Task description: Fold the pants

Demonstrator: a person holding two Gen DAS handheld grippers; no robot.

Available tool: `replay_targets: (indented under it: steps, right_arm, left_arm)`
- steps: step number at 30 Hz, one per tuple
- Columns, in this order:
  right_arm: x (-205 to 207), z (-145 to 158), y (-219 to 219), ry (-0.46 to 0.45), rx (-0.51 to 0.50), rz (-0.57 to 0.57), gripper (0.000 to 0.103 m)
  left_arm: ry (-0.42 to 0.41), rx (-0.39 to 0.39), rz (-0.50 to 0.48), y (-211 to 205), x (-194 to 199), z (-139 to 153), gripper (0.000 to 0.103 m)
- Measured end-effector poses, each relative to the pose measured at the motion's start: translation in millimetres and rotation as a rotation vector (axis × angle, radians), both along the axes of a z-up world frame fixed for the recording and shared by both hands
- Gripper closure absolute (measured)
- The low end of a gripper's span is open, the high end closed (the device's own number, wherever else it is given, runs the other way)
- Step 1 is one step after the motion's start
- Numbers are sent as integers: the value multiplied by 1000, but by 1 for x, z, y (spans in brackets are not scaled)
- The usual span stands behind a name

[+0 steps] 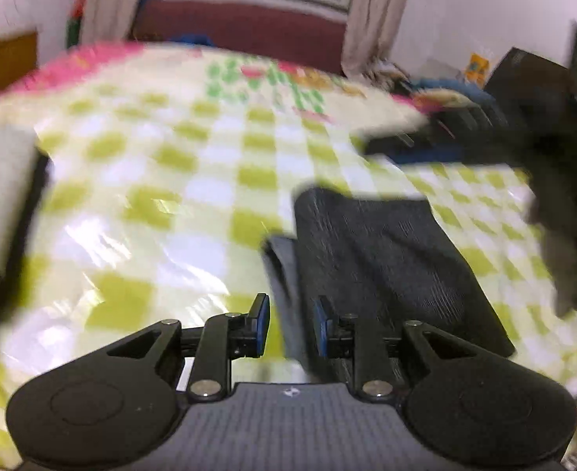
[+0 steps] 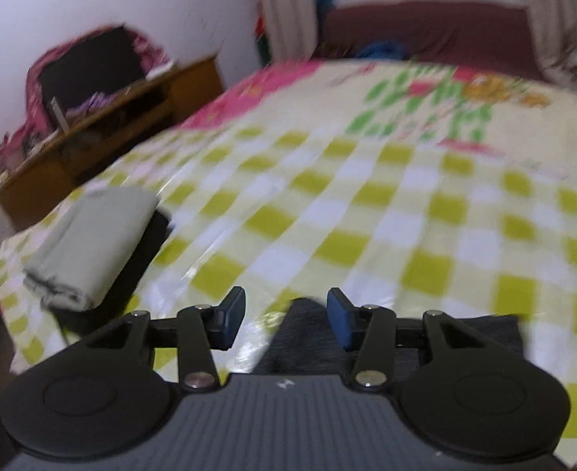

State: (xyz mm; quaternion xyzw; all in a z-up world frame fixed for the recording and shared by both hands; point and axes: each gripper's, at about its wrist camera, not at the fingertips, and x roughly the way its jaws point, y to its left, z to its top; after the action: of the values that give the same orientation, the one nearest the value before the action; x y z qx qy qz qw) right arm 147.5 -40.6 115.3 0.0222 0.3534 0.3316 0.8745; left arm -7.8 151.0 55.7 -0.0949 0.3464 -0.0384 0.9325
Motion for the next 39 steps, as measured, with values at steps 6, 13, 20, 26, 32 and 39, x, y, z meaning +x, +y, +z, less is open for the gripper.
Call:
replay_targets:
  steps: [6, 13, 20, 26, 32, 39]
  right_arm:
    - [5, -24, -49, 15, -76, -180, 55]
    - [16, -69, -73, 84, -45, -232, 55]
    - [42, -112, -75, 155, -34, -246, 55]
    - [35, -105, -85, 149, -2, -267, 57]
    - [8, -81, -102, 96, 17, -303, 55]
    - [-1, -86, -100, 161, -28, -373, 54]
  left_arm:
    - [-130, 83, -69, -35, 31, 20, 64]
    - [-107, 117, -56, -54, 100, -16, 64]
    - [-16, 154, -31, -44, 124, -58, 64]
    - [-48, 233, -37, -55, 118, -51, 64]
    - [-63, 269, 17, -48, 101, -35, 56]
    - [-52, 308, 16, -52, 86, -26, 54]
